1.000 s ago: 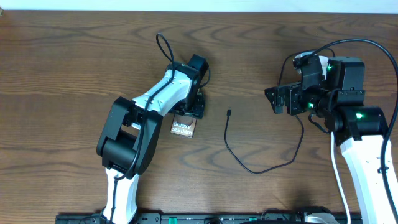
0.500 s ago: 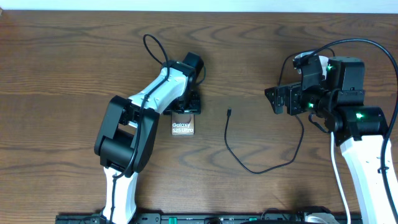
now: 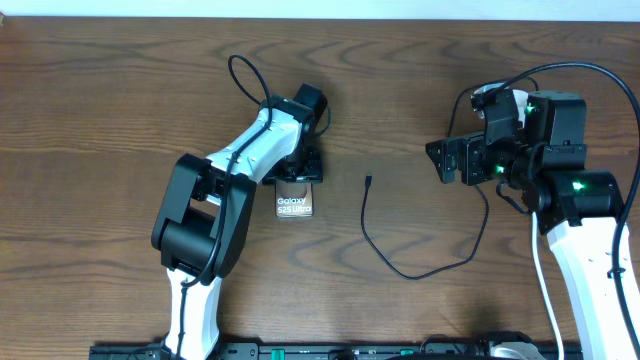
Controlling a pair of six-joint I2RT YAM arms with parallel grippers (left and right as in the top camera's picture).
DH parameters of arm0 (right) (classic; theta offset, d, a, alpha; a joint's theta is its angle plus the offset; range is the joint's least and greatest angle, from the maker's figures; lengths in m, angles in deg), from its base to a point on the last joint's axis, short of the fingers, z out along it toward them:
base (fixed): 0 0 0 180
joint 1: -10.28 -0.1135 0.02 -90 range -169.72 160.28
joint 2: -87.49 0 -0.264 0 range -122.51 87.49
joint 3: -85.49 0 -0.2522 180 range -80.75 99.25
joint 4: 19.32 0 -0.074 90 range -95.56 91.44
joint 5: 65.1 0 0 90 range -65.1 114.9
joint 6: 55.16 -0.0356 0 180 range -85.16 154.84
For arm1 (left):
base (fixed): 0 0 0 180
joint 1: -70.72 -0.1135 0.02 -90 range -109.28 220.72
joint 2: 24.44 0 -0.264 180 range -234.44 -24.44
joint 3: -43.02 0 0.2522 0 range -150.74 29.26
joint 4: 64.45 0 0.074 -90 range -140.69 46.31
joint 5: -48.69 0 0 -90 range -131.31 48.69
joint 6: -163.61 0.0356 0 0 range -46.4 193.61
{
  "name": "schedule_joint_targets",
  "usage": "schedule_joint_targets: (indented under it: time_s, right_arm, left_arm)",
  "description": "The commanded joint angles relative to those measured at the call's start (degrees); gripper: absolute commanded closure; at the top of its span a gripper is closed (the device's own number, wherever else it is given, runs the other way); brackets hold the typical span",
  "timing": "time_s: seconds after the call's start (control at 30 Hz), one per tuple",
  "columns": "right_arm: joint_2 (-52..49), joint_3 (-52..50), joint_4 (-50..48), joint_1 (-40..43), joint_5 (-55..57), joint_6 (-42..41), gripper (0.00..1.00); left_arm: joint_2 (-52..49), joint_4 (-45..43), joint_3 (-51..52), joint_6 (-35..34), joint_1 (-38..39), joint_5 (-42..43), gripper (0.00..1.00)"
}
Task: Plug charger to phone and switch on socket
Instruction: 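Lift the phone with the left gripper and tilt it upright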
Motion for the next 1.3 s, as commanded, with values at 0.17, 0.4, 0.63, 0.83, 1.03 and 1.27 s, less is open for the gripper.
schedule_joint_targets:
  time_s: [0.17,0.4,0.63,0.83,1.03,1.27]
  right_arm:
    - [-0.42,1.09,0.20,0.50,0.09,0.52,0.01]
    - [-0.42,1.09,0.22,0.50,0.11,0.52,0.01]
    - [-0.42,1.09,0.22,0.50,0.09,0.52,0.01]
    - [-0.42,1.09,0.22,0.50,0.09,0.50,0.01]
    - [-0.42,1.09,0.24,0.50,0.09,0.50,0.01]
    - [-0.42,1.09,0.24,0.50,0.09,0.50,0.01]
  left_arm:
    - [-1.38,0.28,-0.90,-1.16,-0.37,-2.40,0.48]
    - [-0.46,0.74,-0.90,-1.05,-0.61,-2.40,0.48]
    - [2.38,1.01,-0.90,-0.94,-1.33,-2.40,0.49]
    - [3.34,0.96,-0.90,-0.96,-1.33,-2.40,0.57]
    - [3.34,1.09,-0.90,-0.96,-1.33,-2.40,0.77]
    - [3.61,1.18,-0.90,-1.01,-1.33,-2.36,0.93]
